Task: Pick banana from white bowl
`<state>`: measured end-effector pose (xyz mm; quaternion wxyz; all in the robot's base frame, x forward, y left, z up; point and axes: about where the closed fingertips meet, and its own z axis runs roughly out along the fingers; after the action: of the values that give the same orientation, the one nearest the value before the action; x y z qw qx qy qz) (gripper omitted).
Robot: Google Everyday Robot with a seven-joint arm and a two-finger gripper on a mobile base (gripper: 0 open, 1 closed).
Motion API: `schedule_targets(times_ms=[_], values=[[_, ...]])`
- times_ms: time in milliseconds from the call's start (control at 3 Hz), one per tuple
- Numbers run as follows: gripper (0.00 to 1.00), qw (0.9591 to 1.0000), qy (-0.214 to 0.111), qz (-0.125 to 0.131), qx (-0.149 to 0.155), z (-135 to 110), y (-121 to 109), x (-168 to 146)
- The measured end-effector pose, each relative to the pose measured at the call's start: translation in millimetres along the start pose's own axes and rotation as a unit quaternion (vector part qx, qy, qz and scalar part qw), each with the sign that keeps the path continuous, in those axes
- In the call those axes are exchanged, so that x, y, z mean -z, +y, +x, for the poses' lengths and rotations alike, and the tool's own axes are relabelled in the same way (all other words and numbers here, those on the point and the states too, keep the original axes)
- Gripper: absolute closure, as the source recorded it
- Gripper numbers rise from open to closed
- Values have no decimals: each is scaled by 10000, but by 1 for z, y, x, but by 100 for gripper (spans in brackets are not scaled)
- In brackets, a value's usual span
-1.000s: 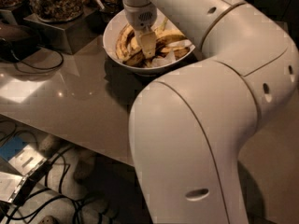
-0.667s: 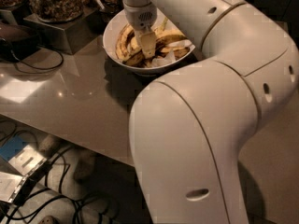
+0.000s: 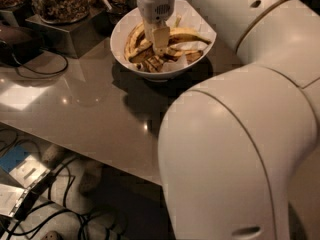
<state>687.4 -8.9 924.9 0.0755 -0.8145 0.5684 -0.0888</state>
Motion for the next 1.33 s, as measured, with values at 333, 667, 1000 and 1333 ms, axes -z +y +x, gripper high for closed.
schedule_targets(times_ms=[333, 667, 1000, 1333], values=[[100, 9992, -203, 273, 210, -1, 8, 21], [100, 9990, -206, 321, 211, -2, 5, 21], [100, 9982, -350, 400, 292, -10, 42, 49], [100, 9980, -351, 430, 306, -11, 42, 49]])
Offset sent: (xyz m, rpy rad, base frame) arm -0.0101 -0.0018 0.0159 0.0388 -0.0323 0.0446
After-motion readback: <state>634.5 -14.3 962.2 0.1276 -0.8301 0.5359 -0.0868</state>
